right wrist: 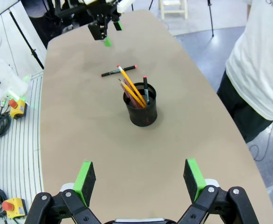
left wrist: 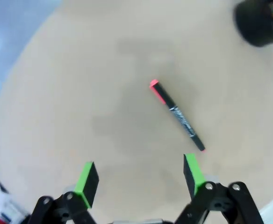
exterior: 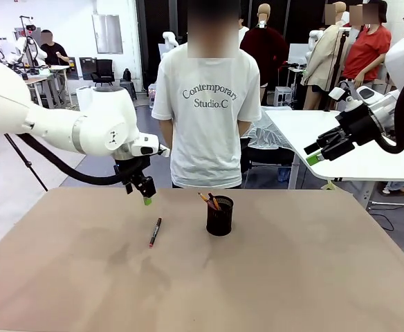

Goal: Place the pens into the pen holder.
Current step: Pick up a writing instrument from the table and place it into the Pen holder.

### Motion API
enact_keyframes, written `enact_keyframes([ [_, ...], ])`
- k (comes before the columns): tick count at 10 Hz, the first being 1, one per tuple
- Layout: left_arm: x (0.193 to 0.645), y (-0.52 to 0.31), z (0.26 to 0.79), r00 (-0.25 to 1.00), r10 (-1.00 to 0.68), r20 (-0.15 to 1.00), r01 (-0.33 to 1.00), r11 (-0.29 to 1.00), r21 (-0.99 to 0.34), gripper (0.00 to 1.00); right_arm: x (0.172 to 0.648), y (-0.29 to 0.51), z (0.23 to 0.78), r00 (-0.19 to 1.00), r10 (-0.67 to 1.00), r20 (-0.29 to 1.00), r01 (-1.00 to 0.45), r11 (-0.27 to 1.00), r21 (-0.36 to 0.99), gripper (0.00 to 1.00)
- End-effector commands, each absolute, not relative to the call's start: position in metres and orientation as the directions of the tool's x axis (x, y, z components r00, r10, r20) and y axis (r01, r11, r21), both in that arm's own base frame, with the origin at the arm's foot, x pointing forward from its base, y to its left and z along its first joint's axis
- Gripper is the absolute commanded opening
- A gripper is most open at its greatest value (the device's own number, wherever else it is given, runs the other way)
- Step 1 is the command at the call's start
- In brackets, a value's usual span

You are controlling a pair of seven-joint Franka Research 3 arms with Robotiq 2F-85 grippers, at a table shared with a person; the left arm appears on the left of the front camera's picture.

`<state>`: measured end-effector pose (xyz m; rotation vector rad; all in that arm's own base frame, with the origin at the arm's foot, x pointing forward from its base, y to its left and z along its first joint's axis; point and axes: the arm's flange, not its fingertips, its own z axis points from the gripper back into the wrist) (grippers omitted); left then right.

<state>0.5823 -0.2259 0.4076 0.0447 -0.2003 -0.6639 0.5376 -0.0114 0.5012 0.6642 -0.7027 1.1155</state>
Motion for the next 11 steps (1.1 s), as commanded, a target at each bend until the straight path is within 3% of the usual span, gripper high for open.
enact_keyframes([
  [1,0.591,-0.25,0.397,0.885,-0.461,0.063,0.453,0.885,0.106,0.94,0.537,-0.011,0.503,0.283,0.556,0.782,-0.944,0.304,0.125,1.0],
  [5,0.601,-0.258,0.368,0.936,-0.351,0.025,0.351,0.936,-0.025,0.94,0.537,-0.011,0.503,0.283,0.556,0.782,-0.944,0.304,0.125,1.0],
  [7,0.602,-0.267,0.351,0.943,-0.332,-0.015,0.331,0.942,-0.051,0.94,0.537,-0.011,0.503,0.283,0.556,0.782,-0.944,0.304,0.125,1.0],
  [11,0.599,-0.263,0.351,0.939,-0.345,0.007,0.345,0.938,-0.026,0.94,0.537,-0.011,0.503,0.283,0.556,0.782,-0.944,0.304,0.125,1.0],
])
